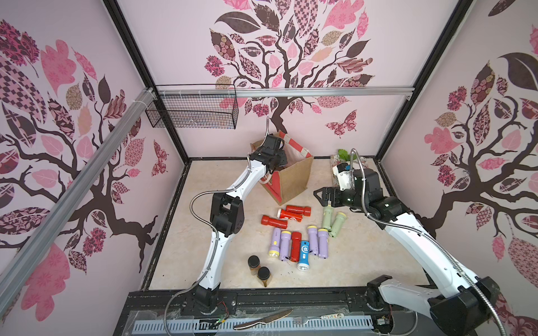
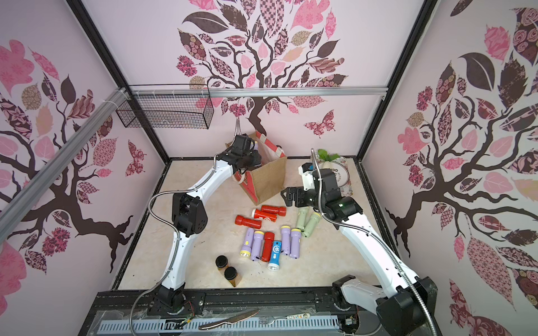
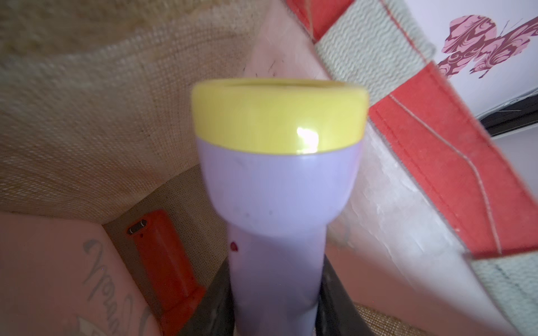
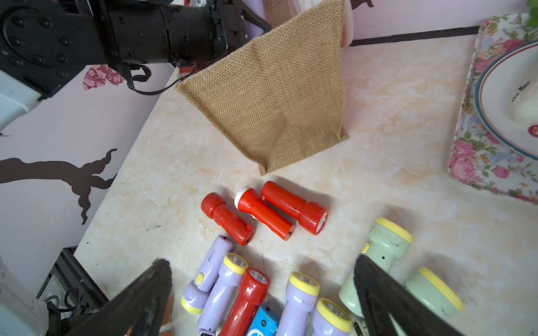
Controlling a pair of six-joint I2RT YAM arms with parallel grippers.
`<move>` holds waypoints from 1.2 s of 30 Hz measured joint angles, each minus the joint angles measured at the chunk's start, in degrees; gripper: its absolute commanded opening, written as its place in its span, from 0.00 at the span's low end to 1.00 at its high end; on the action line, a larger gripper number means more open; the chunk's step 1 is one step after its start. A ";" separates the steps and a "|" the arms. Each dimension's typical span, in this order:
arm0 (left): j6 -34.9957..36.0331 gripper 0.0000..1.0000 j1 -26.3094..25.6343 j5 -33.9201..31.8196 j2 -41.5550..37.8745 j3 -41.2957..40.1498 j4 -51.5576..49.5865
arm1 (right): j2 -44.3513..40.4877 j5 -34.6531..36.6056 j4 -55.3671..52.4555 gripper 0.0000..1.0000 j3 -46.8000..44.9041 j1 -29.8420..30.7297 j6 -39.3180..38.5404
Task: Put the flashlights into the tote bags
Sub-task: Place the flashlight in the canvas bag.
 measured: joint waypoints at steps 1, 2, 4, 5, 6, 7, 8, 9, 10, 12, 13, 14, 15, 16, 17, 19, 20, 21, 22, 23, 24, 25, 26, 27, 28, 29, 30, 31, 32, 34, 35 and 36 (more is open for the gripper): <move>0.02 0.00 0.00 -0.02 0.00 0.00 0.13 | 0.00 0.04 -0.07 1.00 0.13 0.00 0.00; 0.02 0.00 0.00 -0.04 0.00 0.00 0.31 | 0.00 0.17 -0.07 1.00 0.17 0.00 -0.02; 0.07 0.04 0.00 -0.11 0.00 0.00 0.57 | 0.00 0.22 -0.07 1.00 0.20 0.00 -0.04; 0.13 0.08 0.00 -0.26 0.00 0.00 0.72 | 0.00 0.28 -0.11 1.00 0.20 0.00 -0.04; 0.20 0.13 0.00 -0.44 0.00 0.00 0.85 | 0.00 0.37 -0.11 1.00 0.20 0.00 -0.04; 0.31 0.18 0.00 -0.59 0.00 0.00 0.98 | 0.00 0.42 -0.11 1.00 0.20 0.00 -0.07; 0.46 0.23 0.00 -0.79 0.00 -0.02 1.11 | 0.00 0.42 -0.11 1.00 0.20 0.00 -0.17; 0.59 0.26 0.00 -0.92 -0.02 -0.02 1.22 | 0.00 0.44 -0.11 1.00 0.20 0.00 -0.20; 0.72 0.30 0.00 -1.01 -0.02 -0.04 1.27 | 0.00 0.48 -0.11 1.00 0.20 0.00 -0.22; 0.87 0.40 0.00 -1.16 -0.04 -0.04 1.38 | -0.02 0.68 -0.11 1.00 0.20 0.00 -0.22; 0.98 0.46 0.00 -1.25 -0.09 -0.04 1.46 | -0.02 0.85 -0.11 1.00 0.20 0.00 -0.24; 0.94 0.50 0.00 -1.31 -0.13 -0.04 1.62 | -0.02 1.01 -0.13 1.00 0.20 0.00 -0.26; 0.96 0.55 0.00 -1.36 -0.20 -0.04 1.73 | -0.02 1.16 -0.13 1.00 0.20 0.00 -0.35; 0.94 0.59 0.00 -1.46 -0.39 -0.07 1.86 | -0.02 1.29 -0.13 1.00 0.22 0.00 -0.44; 1.03 0.63 0.00 -1.51 -0.61 -0.09 2.01 | -0.02 1.42 -0.17 1.00 0.22 0.00 -0.50; 1.36 0.70 0.04 -1.53 -1.31 -0.09 2.12 | -0.02 1.53 -0.22 1.00 0.26 0.00 -0.59; 1.42 0.73 0.04 -1.53 -1.81 -0.09 2.14 | -0.02 1.62 -0.28 1.00 0.33 0.00 -0.61; 1.62 0.75 0.04 -1.51 -2.27 -0.09 2.19 | -0.02 1.70 -0.50 1.00 0.46 0.00 -0.61; 1.70 0.77 0.07 -1.49 -2.93 -0.09 2.29 | -0.02 1.75 -0.61 1.00 0.59 0.00 -0.61; 1.88 0.80 0.09 -1.38 -3.50 -0.09 2.36 | -0.02 1.84 -0.81 1.00 0.85 0.00 -0.61; 1.90 0.82 0.09 -1.33 -4.13 -0.09 2.43 | -0.02 1.92 -0.96 1.00 1.09 0.00 -0.61; 2.10 0.84 0.13 -1.29 -4.81 -0.09 2.49 | -0.02 1.99 -1.01 1.00 1.29 0.00 -0.59; 2.25 0.86 0.15 -1.22 -5.49 -0.09 2.47 | -0.09 2.10 -1.01 1.00 1.44 0.00 -0.61; 2.36 0.86 0.20 -1.16 -6.10 -0.09 2.51 | -0.11 2.16 -1.07 1.00 1.55 0.00 -0.61; 2.45 0.86 0.26 -1.09 -6.80 -0.09 2.49 | -0.11 2.27 -1.22 1.00 1.75 0.00 -0.61; 2.51 0.86 0.28 -1.05 -7.41 -0.09 2.51 | -0.11 2.38 -1.40 1.00 1.95 0.00 -0.61; 2.56 0.87 0.31 -0.98 -7.98 -0.09 2.49 | -0.11 2.43 -1.49 1.00 2.10 0.00 -0.61; 2.58 0.87 0.31 -0.87 -8.68 -0.09 2.49 | -0.13 2.58 -1.57 1.00 2.29 0.00 -0.61; 2.60 0.87 0.37 -0.81 -9.22 -0.09 2.47 | -0.13 2.64 -1.70 1.00 2.47 0.00 -0.61; 2.64 0.87 0.39 -0.42 -10.51 -0.09 2.40 | -0.13 2.89 -2.25 1.00 2.84 0.00 -0.61; 2.75 0.88 0.39 -0.13 -11.08 -0.09 2.40 | -0.13 3.02 -2.32 1.00 2.93 0.00 -0.61; 2.82 0.88 0.42 0.17 -11.69 -0.09 2.38 | -0.15 3.08 -2.38 1.00 3.02 0.00 -0.61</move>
